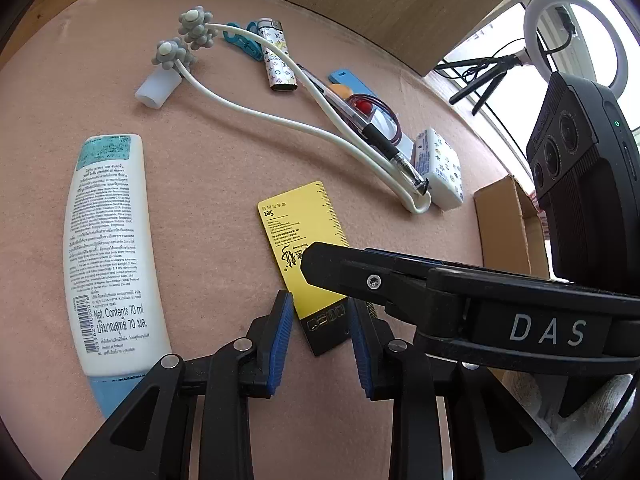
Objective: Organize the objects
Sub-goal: 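Carry the yellow card into the cardboard box and open the right tool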
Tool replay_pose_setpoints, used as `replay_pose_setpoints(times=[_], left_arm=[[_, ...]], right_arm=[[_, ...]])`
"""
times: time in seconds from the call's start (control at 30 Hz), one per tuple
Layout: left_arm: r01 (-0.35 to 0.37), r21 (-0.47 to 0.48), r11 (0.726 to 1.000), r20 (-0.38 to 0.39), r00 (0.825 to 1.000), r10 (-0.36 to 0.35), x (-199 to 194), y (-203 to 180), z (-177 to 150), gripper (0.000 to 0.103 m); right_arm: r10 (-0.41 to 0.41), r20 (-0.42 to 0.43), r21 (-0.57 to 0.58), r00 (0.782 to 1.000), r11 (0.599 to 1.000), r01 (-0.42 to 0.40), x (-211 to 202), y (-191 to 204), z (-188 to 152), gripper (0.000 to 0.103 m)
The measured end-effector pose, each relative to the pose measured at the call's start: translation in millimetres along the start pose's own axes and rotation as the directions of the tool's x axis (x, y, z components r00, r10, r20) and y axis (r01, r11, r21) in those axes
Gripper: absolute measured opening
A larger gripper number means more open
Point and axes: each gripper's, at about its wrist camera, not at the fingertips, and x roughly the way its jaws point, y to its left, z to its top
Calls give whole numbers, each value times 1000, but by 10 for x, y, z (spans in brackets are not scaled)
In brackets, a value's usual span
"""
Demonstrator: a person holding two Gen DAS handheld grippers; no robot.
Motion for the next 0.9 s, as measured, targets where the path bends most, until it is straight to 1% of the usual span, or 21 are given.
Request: replay_pose_setpoints(times=[0.13,0.27,0.47,0.7,0.9], left_arm=[[-13,24,1000,18,1000,13,-56,-88,-9,30],[-16,56,998,41,999,14,-126,-241,-6,30],[4,116,993,77,997,-13,-259,-576,39,30],[51,197,979,80,994,-68,-232,-1138,36,30],[97,277,956,71,990,-121,-175,-1672,-23,30]], right_arm=[[7,11,0,1000,1000,-7,-66,11,-50,47],[-2,52,-3,999,1000,2,-199,16,-110,47],[-22,119,-1,993,1000,22,-510,-56,-209,47],[-28,197,68,980,998,15,-954,-396,-331,46],[-52,260,129,964,992,19,-1380,-734,-502,46]])
